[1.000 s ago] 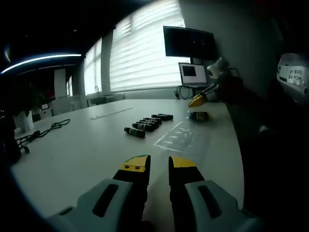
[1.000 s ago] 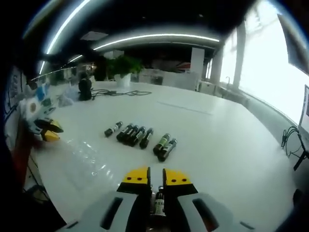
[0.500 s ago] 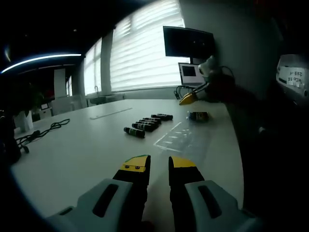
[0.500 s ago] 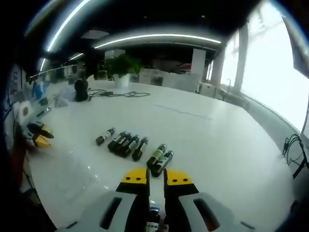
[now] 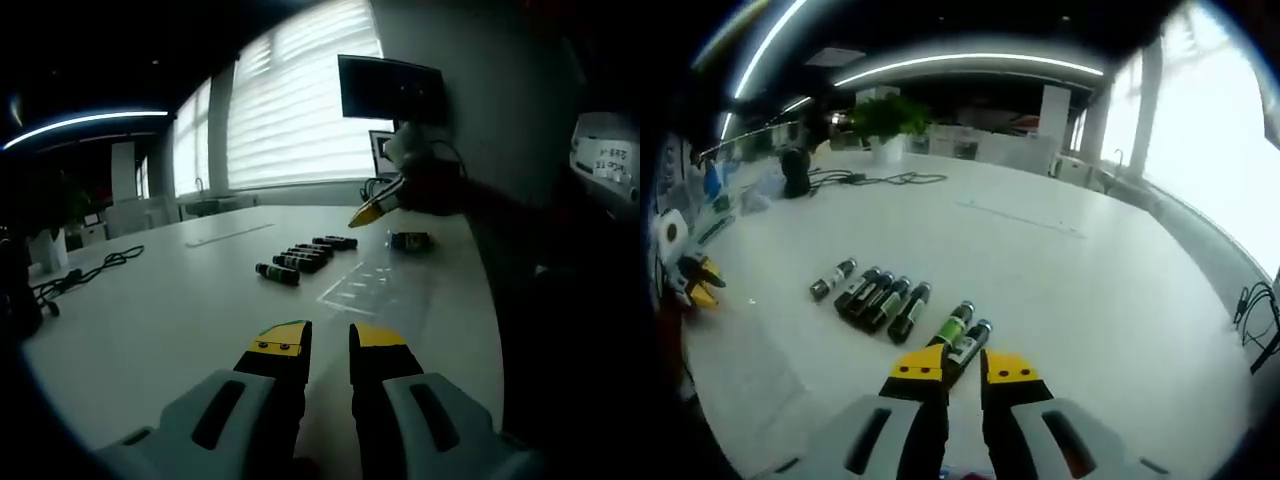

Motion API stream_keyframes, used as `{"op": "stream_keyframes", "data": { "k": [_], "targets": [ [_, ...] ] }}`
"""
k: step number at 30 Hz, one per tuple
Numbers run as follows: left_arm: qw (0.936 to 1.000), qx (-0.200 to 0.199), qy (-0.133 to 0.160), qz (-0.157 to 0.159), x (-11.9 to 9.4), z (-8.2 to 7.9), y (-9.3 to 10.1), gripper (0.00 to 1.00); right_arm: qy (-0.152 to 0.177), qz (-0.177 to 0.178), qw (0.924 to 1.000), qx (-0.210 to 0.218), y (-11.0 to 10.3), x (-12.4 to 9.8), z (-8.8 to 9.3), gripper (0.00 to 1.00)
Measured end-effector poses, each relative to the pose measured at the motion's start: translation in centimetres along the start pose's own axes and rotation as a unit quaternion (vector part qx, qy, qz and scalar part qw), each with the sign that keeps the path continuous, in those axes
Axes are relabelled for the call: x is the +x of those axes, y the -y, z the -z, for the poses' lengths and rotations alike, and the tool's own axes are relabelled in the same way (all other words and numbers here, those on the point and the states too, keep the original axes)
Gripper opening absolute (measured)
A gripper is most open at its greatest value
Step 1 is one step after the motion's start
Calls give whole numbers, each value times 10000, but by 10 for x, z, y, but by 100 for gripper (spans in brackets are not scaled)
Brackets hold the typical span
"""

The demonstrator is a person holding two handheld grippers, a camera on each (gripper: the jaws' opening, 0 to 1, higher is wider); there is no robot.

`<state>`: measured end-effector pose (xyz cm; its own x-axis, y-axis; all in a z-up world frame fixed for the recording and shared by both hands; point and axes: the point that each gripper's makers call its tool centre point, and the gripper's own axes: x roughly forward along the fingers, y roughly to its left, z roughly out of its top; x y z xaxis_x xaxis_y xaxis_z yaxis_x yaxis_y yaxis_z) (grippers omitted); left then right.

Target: Grip medicine bottles put into box

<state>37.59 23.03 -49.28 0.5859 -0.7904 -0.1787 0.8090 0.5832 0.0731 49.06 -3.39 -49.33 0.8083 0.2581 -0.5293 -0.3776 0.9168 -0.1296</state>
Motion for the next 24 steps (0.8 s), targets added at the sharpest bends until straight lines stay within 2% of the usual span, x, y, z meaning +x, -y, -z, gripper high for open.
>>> {"op": "stream_keyframes", "data": {
  "k": [11,24],
  "targets": [
    [10000,-6,14,5,0,0,0,9,-337,-87,9994,47,1,23,6,10],
    [10000,1,5,2,0,0,-1,9,-598,-7,9982,6,3,33,11,10]
  ]
}}
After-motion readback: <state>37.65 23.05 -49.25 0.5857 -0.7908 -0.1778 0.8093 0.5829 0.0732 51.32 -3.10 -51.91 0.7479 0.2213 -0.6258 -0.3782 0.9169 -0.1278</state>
